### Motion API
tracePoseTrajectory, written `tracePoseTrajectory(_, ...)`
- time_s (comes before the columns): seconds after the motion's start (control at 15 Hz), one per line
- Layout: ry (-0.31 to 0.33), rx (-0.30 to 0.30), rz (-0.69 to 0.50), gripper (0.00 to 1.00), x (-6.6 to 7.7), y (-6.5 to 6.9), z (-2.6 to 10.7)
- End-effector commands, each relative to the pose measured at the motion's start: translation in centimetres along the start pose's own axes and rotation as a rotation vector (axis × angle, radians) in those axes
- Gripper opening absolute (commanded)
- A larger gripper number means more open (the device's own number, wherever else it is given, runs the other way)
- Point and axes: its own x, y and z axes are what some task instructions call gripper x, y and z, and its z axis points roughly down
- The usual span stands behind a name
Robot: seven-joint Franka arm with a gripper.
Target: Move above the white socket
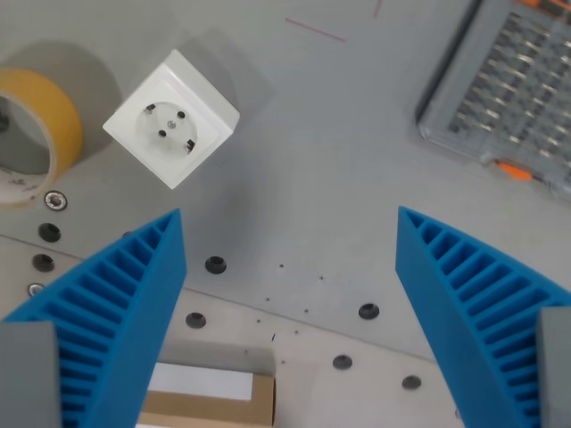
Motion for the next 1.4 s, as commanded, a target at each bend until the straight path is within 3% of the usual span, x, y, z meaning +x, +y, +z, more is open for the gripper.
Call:
tracePoseTrajectory(0.07,0.116,-0.034,-0.237,1.0,-0.5,-1.0,1.6)
tracePoseTrajectory(0.73,0.114,-0.052,-0.477,1.0,-0.6,-3.6,6.5)
tracePoseTrajectory(1.4,0.12,-0.073,-0.629,1.0,-0.6,-6.2,11.6)
